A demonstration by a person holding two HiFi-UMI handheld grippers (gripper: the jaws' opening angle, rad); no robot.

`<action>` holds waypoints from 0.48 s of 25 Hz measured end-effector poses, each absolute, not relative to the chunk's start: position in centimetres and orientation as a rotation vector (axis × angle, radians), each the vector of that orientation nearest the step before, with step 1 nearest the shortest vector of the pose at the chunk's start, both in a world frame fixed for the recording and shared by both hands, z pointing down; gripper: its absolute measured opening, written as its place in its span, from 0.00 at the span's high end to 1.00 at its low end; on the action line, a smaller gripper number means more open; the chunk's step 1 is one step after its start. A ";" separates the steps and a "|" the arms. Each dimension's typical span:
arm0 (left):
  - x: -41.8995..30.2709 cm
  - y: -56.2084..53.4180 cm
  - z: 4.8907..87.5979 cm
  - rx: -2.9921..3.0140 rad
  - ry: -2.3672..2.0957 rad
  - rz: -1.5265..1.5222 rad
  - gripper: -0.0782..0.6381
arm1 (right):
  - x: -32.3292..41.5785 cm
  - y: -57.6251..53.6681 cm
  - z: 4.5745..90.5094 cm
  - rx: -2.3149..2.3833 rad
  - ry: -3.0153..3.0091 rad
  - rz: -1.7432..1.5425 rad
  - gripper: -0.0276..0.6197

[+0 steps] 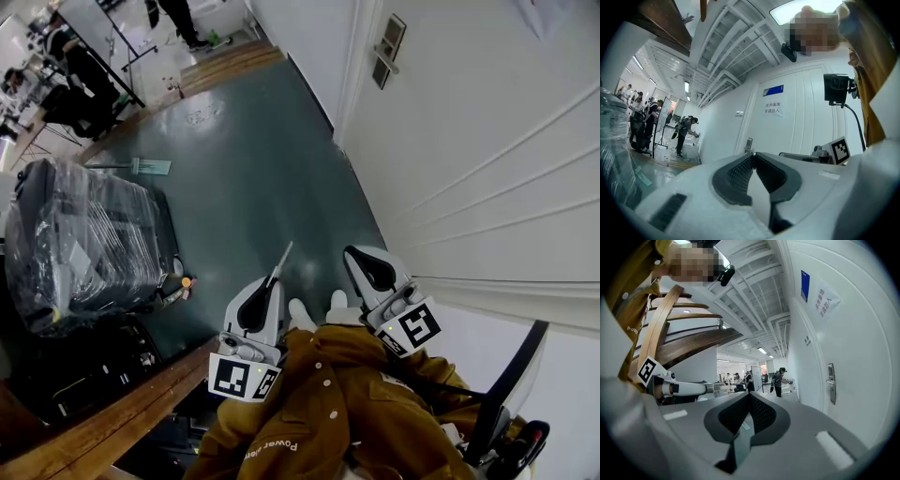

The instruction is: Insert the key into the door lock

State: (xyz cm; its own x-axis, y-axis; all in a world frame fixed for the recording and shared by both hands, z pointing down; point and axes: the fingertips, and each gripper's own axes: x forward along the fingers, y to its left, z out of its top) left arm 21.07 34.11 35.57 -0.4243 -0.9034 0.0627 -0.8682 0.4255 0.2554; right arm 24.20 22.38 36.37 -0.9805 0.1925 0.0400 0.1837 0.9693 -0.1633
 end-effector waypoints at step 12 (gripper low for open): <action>18.1 39.2 36.9 1.529 -2.475 -0.286 0.86 | 22.1 23.9 37.9 -0.100 -3.080 0.279 0.95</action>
State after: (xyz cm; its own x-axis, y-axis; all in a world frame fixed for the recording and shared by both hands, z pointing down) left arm 18.12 39.17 36.85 -0.4353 -0.8965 0.0827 -0.8541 0.4403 0.2769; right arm 22.08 23.94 37.91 -0.9968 0.0687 0.0413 0.0602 0.9816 -0.1812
